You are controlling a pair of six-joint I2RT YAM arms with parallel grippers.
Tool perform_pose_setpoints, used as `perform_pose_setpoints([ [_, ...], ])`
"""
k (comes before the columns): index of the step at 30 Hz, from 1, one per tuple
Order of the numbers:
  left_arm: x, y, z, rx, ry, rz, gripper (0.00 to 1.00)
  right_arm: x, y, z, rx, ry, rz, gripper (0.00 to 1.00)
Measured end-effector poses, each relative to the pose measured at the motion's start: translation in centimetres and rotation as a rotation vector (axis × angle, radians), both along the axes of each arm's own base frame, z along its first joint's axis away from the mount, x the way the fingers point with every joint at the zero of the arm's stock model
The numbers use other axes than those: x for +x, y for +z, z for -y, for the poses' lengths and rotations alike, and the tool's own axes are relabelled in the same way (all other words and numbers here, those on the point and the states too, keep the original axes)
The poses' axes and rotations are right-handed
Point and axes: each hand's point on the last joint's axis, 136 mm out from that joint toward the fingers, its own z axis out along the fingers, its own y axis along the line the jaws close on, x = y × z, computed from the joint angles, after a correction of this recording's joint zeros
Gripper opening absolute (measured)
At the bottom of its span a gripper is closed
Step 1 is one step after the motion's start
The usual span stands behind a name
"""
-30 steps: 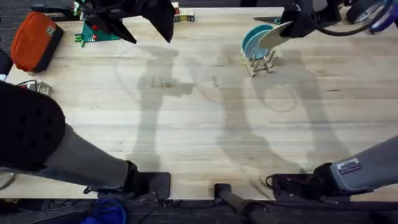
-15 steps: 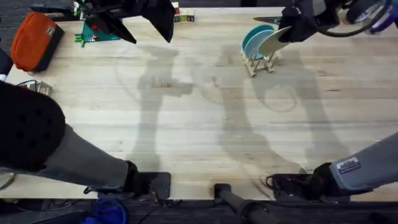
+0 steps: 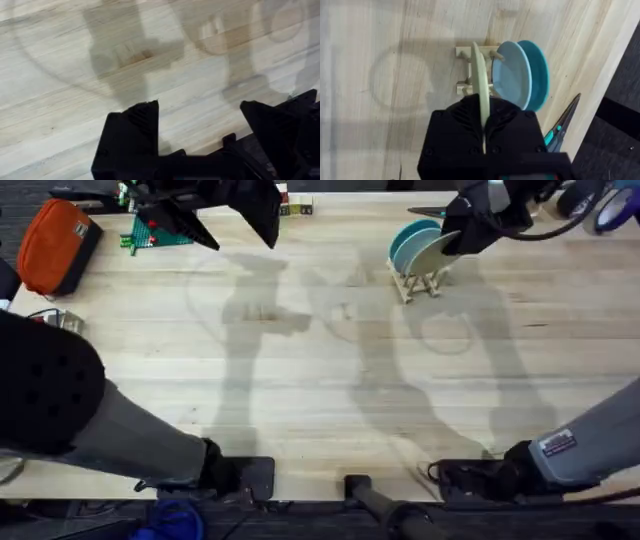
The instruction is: Pick up the plates from the table one by one and place each into a slot on the dish rack.
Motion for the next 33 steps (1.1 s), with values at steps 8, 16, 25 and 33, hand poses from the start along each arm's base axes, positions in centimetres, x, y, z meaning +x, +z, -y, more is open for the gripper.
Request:
perform_pose_setpoints([
  [8,0.0,0.0,0.0,0.000,0.000,0.000,0.994,0.1,-0.1,-0.1,0.000,0.002,0.000,0.030],
  [16,0.0,0.0,0.0,0.000,0.000,0.000,0.994,0.6,-1.4,-0.4,-0.001,0.006,-0.022,0.030],
  [25,0.0,0.0,0.0,0.000,0.000,0.000,0.994,0.6,-2.0,-0.6,0.003,-0.022,-0.048,0.030],
  [33,0.0,0.0,0.0,0.000,0.000,0.000,0.993,0.7,-2.7,-0.6,0.002,-0.026,-0.069,0.031],
])
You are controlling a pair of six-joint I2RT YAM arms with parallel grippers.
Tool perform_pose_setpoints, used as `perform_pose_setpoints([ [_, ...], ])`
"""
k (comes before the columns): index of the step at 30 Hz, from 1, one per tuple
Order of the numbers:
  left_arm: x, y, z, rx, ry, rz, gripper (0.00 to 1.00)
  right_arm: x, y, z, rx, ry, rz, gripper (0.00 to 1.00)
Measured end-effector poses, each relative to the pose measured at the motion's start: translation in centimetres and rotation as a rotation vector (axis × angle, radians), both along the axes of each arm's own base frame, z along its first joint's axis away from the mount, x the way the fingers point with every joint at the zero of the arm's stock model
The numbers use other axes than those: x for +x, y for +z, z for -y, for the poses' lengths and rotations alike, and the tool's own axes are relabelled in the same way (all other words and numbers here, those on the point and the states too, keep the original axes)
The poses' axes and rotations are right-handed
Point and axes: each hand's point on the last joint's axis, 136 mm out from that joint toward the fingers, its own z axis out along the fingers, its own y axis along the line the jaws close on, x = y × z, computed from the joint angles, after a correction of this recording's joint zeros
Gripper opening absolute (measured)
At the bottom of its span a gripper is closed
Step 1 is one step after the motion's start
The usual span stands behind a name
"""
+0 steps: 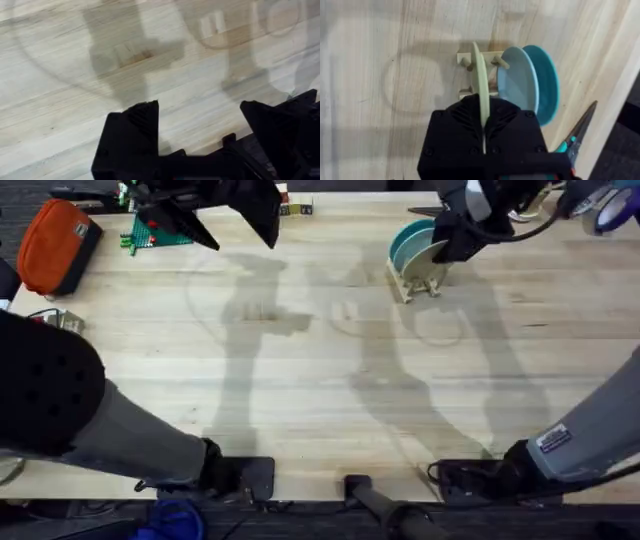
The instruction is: Pick up the plates from the table one by one and place each into a slot on the dish rack.
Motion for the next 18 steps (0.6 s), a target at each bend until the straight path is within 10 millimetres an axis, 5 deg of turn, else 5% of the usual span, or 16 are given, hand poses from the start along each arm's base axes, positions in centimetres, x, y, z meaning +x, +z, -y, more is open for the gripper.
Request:
perform_pose_setpoints([
  [18,0.00,0.00,0.00,0.000,0.000,0.000,0.994,0.13,-1.10,-0.01,-0.001,-0.011,-0.030,0.040],
])
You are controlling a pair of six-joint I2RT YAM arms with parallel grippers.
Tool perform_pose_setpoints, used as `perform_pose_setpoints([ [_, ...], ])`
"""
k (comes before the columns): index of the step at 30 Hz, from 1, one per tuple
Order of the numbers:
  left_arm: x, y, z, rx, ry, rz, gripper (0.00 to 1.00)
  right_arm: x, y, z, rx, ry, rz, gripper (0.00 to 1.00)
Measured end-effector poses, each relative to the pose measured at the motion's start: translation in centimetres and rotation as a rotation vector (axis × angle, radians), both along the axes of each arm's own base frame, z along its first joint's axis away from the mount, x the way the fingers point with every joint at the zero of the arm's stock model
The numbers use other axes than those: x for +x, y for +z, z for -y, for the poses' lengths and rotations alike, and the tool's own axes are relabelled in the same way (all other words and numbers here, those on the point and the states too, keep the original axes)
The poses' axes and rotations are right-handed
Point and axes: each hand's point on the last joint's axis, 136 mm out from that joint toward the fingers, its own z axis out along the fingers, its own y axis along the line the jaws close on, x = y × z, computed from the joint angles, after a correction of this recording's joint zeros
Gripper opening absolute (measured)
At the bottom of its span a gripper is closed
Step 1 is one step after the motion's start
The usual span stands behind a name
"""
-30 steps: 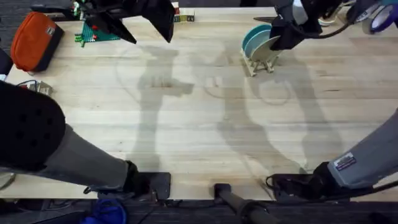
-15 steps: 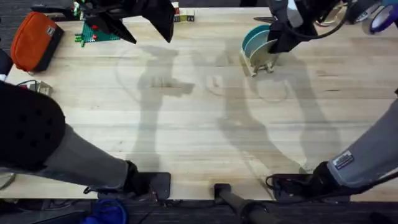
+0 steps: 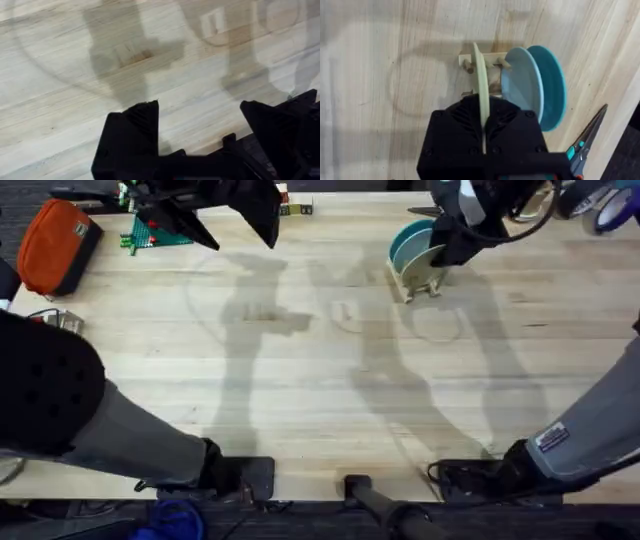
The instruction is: Pick up the plates from the table one by one and place each into a slot on the dish rack.
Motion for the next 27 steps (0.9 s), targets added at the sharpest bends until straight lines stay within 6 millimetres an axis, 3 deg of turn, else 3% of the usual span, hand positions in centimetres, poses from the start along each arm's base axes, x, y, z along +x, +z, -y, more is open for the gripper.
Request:
perform_pose_setpoints([
  [9,0.00,0.00,0.00,0.000,0.000,0.000,0.994,-0.07,-0.01,0.00,0.000,-0.003,-0.004,0.185],
  [27,0.00,0.00,0.00,0.000,0.000,0.000,0.995,-0.02,0.02,-0.01,0.001,-0.004,-0.002,0.212],
])
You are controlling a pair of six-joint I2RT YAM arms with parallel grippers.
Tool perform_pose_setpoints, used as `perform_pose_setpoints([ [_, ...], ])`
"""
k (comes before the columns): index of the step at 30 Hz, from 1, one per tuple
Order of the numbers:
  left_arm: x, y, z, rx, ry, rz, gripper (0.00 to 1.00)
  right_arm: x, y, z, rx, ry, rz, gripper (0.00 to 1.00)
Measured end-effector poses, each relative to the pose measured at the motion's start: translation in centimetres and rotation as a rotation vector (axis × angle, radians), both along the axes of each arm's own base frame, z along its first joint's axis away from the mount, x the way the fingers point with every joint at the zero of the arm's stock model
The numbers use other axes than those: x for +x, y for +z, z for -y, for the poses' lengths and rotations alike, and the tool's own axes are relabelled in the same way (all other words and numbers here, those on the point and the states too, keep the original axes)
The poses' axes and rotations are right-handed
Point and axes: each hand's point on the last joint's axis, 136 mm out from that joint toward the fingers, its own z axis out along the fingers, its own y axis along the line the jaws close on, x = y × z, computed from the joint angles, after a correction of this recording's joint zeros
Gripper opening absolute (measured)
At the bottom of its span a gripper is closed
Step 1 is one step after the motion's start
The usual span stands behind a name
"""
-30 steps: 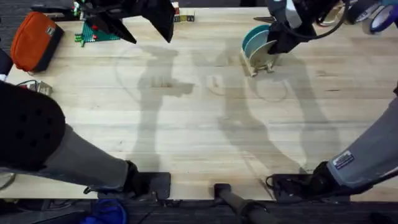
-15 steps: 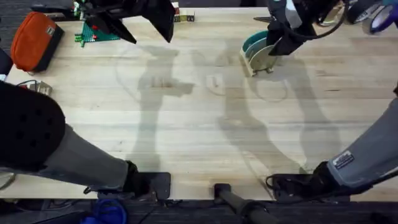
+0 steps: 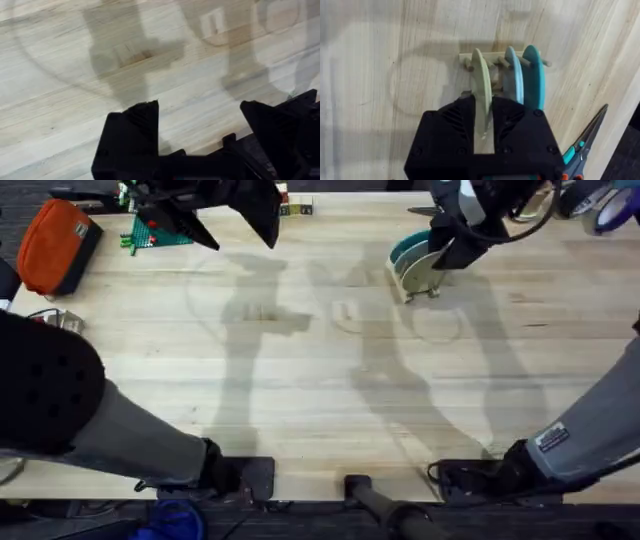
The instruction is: Pick up the plates from the table one by one and place each into a slot on the dish rack.
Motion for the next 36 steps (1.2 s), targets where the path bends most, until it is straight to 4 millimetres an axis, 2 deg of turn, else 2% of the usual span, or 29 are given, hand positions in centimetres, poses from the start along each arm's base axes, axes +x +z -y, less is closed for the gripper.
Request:
perform_pose_setpoints([
  [3,0.0,0.0,0.0,0.000,0.000,0.000,0.995,0.0,0.1,0.0,0.000,0.000,0.003,0.218],
  [6,0.0,0.0,0.0,0.000,0.000,0.000,0.995,-0.1,1.1,0.0,0.002,0.000,0.030,0.221],
  [15,0.0,0.0,0.0,0.000,0.000,0.000,0.995,-1.7,8.5,0.1,0.017,0.000,0.217,0.225],
  [20,0.0,0.0,0.0,0.000,0.000,0.000,0.995,-2.9,10.8,0.2,0.024,0.001,0.269,0.256],
  [22,0.0,0.0,0.0,0.000,0.000,0.000,0.995,-3.1,11.4,0.2,0.025,0.001,0.286,0.333],
  [23,0.0,0.0,0.0,0.000,0.000,0.000,0.995,-3.3,11.7,0.2,0.027,-0.002,0.293,0.452],
  [26,0.0,0.0,0.0,0.000,0.000,0.000,0.995,-3.7,12.7,0.2,0.028,-0.002,0.321,0.888],
  [27,0.0,0.0,0.0,0.000,0.000,0.000,0.995,-3.8,13.0,0.3,0.029,0.001,0.334,0.962],
  [32,0.0,0.0,0.0,0.000,0.000,0.000,0.995,-4.3,15.2,0.2,0.044,-0.015,0.405,0.993],
  [36,0.0,0.0,0.0,0.000,0.000,0.000,0.995,-5.4,17.3,0.1,0.098,-0.114,0.427,0.994],
])
